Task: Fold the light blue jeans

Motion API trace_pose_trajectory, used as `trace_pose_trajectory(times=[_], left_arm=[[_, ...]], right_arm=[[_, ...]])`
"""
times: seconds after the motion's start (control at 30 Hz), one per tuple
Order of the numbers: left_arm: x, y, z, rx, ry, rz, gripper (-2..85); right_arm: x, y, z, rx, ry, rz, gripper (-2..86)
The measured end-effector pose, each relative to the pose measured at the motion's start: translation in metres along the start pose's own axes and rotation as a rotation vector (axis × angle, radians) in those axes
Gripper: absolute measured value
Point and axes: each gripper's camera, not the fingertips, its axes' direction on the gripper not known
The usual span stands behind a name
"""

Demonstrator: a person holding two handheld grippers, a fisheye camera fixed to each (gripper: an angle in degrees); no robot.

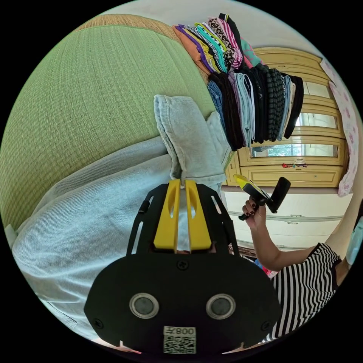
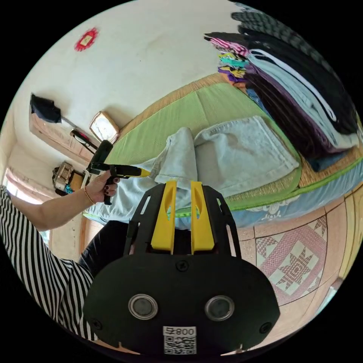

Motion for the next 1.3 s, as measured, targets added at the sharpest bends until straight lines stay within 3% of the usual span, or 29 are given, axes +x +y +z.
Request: trace_pose_trajectory(times=[0.2,0.3,0.4,0.5,0.7,0.9,1.13,1.3], left_arm=[[0.002,-0.017,-0.009,0.078,0.091,0.003,0.5],[0.002,-0.029,-0.010,0.083,0.093,0.005,0.3],[0.002,-0.039,-0.012,0.093,0.099,0.006,0.5],[0.003,-0.049,-0.012,0.088,0.085,0.024,1.0],[-0.008,-0.077,-0.027,0.196,0.111,-0.005,6.4],[-0.025,-0.129,-0.010,0.202,0.195,-0.105,10.3],[-0.017,-0.164,0.009,0.154,0.220,-0.136,4.3],[0.038,-0.179,-0.002,0.242,0.368,0.023,3.5]], right_arm=[[-0.076,-0.019,0.073,-0.138,0.071,-0.368,12.1],[-0.088,-0.022,0.106,-0.186,0.062,-0.391,11.4],[-0.096,-0.017,0.133,-0.220,0.183,-0.417,8.6],[-0.096,-0.012,0.137,-0.197,0.257,-0.380,3.6],[-0.075,0.004,0.089,-0.029,0.164,-0.280,1.4],[-0.060,0.024,0.072,0.013,0.138,-0.239,1.1],[-0.050,0.042,0.067,0.020,0.113,-0.214,1.0],[-0.024,0.052,0.010,0.188,0.044,-0.130,1.0]])
